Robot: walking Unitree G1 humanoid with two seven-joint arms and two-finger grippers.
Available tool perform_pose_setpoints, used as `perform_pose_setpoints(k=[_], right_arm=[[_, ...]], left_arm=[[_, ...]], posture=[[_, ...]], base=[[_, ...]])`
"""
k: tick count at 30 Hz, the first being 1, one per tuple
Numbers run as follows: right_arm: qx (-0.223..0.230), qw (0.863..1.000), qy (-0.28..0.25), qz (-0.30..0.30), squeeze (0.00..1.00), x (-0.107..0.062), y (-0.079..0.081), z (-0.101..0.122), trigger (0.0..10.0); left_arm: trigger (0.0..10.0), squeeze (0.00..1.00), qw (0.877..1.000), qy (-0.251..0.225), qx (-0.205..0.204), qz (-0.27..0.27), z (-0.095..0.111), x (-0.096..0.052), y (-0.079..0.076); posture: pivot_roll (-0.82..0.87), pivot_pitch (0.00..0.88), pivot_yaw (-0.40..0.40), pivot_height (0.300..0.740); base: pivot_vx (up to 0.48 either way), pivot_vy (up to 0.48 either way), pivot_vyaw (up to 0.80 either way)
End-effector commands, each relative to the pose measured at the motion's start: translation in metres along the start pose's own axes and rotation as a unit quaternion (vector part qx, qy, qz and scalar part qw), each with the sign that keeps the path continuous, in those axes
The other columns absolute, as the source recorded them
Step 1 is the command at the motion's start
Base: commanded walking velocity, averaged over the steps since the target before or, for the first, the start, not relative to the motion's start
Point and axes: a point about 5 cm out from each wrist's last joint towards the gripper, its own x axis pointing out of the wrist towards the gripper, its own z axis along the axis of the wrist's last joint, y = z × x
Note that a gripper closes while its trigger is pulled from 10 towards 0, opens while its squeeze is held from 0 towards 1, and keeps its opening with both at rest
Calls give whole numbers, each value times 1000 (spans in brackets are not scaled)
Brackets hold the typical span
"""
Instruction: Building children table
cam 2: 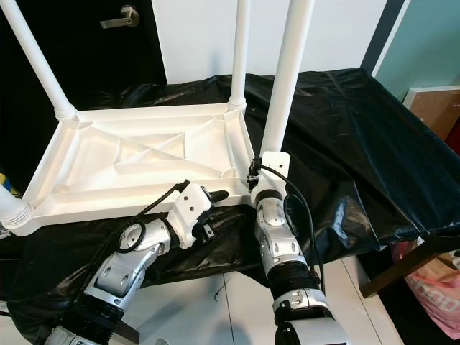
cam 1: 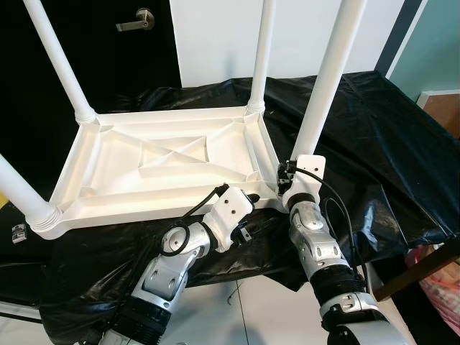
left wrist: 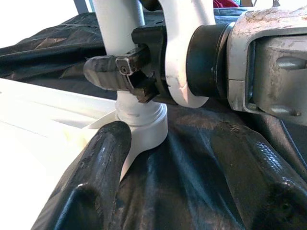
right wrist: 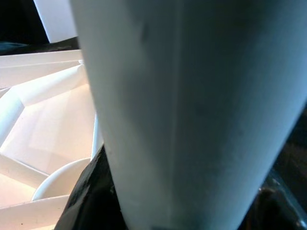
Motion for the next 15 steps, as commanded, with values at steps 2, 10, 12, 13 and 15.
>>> perform_pose_setpoints(k=[2,10,12,13,15], right_arm=[[14,999,51,3,310,-7,5,-19,10000],[-2,999,4,34,1000,-7,7,-7,10000],[-16,998,-17,66,1000,-8,4,-1,10000],[-14,996,-21,85,1000,-9,3,0,10000],[-14,996,-21,85,1000,-9,3,0,10000]], left_arm=[[10000,0,1000,4,-7,19,-1,1,3],[10000,0,1000,5,-8,18,-2,-1,1],[10000,0,1000,7,-8,19,-3,-3,1],[10000,0,1000,9,-9,18,-4,-5,0],[10000,0,1000,9,-9,18,-4,-5,0]], posture=[[14,25,-15,740],[17,21,-25,740],[16,19,-29,740],[15,20,-30,740],[15,20,-30,740]], base=[[0,0,0],[0,0,0],[0,0,0],[0,0,0],[0,0,0]])
